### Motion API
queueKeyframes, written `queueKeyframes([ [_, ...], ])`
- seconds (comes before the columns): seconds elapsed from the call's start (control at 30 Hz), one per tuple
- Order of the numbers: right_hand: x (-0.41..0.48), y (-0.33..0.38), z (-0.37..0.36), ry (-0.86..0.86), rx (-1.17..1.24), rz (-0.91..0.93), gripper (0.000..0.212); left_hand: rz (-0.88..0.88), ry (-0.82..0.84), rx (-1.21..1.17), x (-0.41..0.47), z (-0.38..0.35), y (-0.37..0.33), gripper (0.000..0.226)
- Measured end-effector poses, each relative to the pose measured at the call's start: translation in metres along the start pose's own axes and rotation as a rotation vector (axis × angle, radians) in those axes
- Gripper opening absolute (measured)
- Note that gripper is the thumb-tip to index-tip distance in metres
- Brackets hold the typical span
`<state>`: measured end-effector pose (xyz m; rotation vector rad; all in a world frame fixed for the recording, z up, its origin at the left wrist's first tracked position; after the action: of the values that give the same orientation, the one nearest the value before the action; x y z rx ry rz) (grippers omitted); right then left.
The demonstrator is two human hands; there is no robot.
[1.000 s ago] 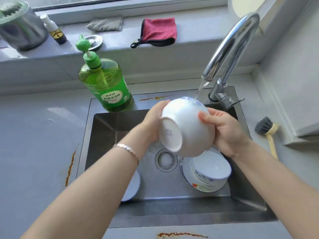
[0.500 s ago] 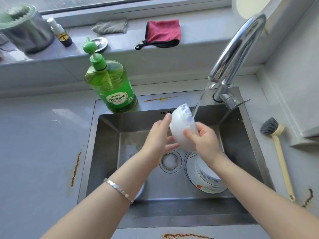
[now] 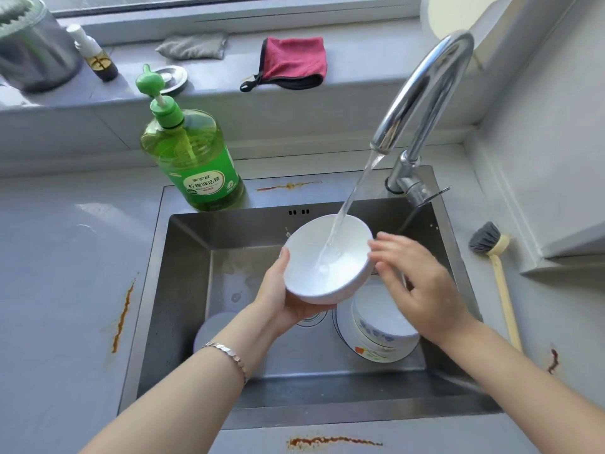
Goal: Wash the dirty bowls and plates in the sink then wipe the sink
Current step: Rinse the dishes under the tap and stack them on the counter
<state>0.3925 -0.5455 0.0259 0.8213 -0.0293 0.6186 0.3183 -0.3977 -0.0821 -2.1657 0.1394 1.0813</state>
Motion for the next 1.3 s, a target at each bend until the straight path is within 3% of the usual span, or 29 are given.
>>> queueKeyframes([
  [0.07, 0.006, -0.017, 0.003, 0.002, 0.042, -0.175, 0.026, -0.085, -0.071, 0.163, -0.002, 0.007, -0.015, 0.05],
  [0.13, 0.011, -0.044, -0.005, 0.063, 0.045, -0.418, 0.026, -0.276, -0.128, 0.473, -0.006, 0.012, -0.042, 0.031],
  [0.2, 0.016, -0.073, -0.01, 0.07, 0.103, -0.664, 0.04, -0.473, -0.119, 0.734, -0.012, 0.009, -0.065, 0.017],
  [0.3, 0.03, -0.104, -0.003, -0.074, 0.307, -0.965, 0.063, -0.494, -0.124, 0.742, -0.017, 0.011, -0.074, 0.015],
  [0.37, 0.042, -0.117, 0.0, -0.156, 0.421, -1.048, 0.07, -0.43, -0.156, 0.66, -0.018, 0.017, -0.072, 0.016],
  [0.53, 0.06, -0.126, -0.006, -0.249, 0.579, -1.058, 0.074, -0.373, -0.178, 0.618, -0.014, 0.021, -0.062, 0.016],
  [0.73, 0.076, -0.126, -0.001, -0.133, 0.439, -1.029, 0.08, -0.371, -0.228, 0.629, -0.014, 0.021, -0.06, 0.017],
  [0.87, 0.048, -0.122, -0.006, 0.06, 0.218, -0.955, 0.074, -0.644, -0.181, 0.903, -0.022, 0.018, -0.081, 0.016],
  [0.93, 0.025, -0.119, -0.023, 0.17, 0.189, -0.97, 0.066, -0.756, -0.174, 1.079, -0.029, 0.018, -0.09, 0.028],
  [1.1, -0.019, -0.088, -0.056, 0.385, 0.118, -0.936, 0.055, -0.886, -0.2, 1.471, -0.057, 0.026, -0.108, 0.049],
  [1.3, -0.035, -0.05, -0.07, 0.463, 0.071, -0.86, 0.052, -1.025, -0.213, 1.662, -0.089, 0.054, -0.12, 0.07],
])
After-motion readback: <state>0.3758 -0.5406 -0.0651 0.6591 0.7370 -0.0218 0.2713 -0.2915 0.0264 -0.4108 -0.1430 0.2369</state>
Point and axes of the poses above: each hand's wrist, its own x-axis towards the middle knuckle, its own z-axis out of the back of the hand, y = z × x, the point moved 7 cm from there along x, towards the middle knuckle, and after that the axes turned 12 degrees about -z, right-handed, at the moved point
